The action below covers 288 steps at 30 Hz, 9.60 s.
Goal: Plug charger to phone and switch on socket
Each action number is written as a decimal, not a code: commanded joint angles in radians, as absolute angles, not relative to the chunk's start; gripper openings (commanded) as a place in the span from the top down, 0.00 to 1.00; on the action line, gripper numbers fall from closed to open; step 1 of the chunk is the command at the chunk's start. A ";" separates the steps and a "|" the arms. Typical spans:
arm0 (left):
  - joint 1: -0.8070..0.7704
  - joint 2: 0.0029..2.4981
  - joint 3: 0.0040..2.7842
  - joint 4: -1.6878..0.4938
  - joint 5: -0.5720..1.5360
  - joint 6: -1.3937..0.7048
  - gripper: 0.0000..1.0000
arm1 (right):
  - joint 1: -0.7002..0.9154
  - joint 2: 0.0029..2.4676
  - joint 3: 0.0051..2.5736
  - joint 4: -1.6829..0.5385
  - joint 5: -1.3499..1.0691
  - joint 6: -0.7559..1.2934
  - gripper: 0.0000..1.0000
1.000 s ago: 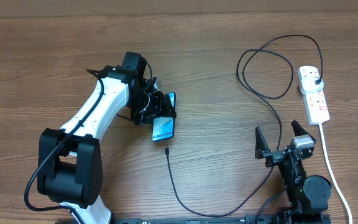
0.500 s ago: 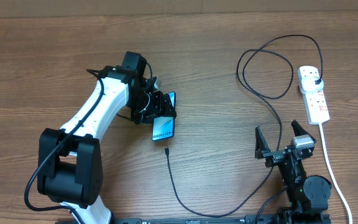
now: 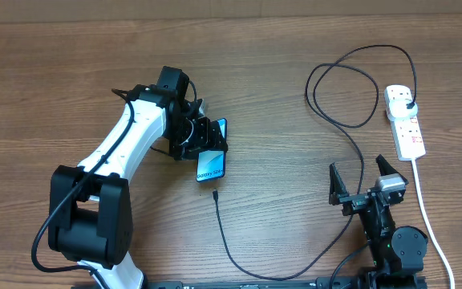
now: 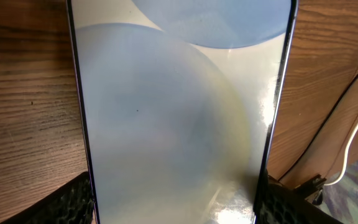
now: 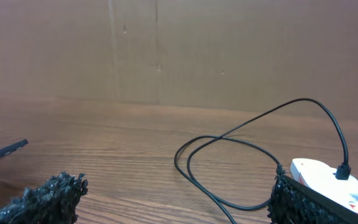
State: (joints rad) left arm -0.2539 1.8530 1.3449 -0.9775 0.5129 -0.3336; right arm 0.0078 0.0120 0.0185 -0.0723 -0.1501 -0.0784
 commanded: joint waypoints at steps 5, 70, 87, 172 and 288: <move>-0.255 1.829 1.351 -0.972 0.541 -0.314 0.30 | 0.006 0.003 0.008 -0.066 -0.163 -0.080 0.00; -0.255 1.829 1.351 -0.926 0.580 -0.345 0.28 | 0.028 1.241 1.197 -0.937 -0.873 0.085 0.13; -0.215 1.829 1.351 -0.881 0.670 -0.371 0.27 | 0.320 1.563 1.197 -0.850 -0.786 0.173 0.13; -0.015 1.829 1.351 -0.388 1.581 -0.243 0.25 | 0.234 1.737 1.198 -0.185 -1.227 0.620 0.96; -0.093 1.831 1.351 -0.320 1.328 -0.614 0.96 | 0.181 1.738 1.198 0.210 -1.097 1.006 0.00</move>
